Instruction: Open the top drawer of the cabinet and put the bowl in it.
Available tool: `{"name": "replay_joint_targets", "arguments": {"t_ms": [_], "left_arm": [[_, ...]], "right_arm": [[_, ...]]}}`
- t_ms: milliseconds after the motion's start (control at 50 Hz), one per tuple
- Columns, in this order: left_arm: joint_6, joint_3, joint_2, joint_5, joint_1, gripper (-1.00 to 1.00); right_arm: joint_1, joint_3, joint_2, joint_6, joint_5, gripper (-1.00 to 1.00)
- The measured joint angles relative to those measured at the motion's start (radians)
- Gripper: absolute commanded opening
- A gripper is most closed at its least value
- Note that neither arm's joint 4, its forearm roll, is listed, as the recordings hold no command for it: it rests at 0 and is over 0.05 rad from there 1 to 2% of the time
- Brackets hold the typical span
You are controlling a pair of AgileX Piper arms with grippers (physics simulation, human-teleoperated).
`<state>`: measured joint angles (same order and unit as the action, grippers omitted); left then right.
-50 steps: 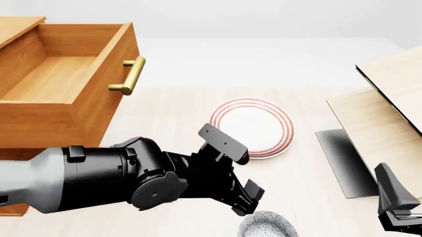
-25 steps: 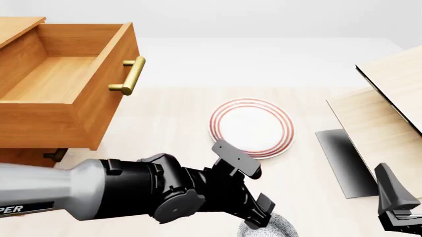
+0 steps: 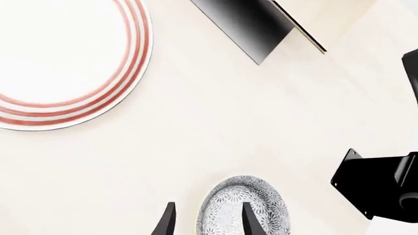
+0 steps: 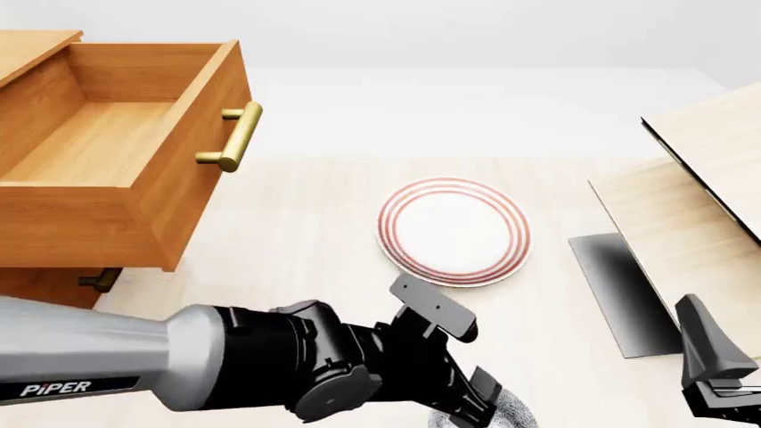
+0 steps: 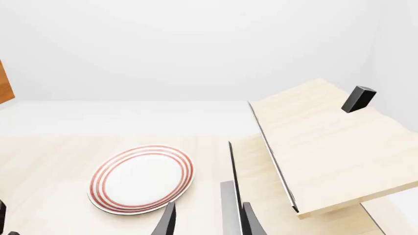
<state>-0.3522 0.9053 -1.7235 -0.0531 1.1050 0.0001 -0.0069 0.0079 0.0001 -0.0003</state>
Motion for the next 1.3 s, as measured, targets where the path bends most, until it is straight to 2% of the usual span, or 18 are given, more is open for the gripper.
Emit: {"name": "replay_joint_targets", "arguments": {"t_ms": [420,1300], "left_arm": [[-0.014,-0.044,-0.001,0.042,-0.015,1.00],[-0.088,-0.065,-0.104,0.153,0.014,1.00]], "right_arm": [[0.000,0.000,0.000,0.000,0.000,1.00],[0.000,0.000,0.000,0.000,0.000,1.00]]}}
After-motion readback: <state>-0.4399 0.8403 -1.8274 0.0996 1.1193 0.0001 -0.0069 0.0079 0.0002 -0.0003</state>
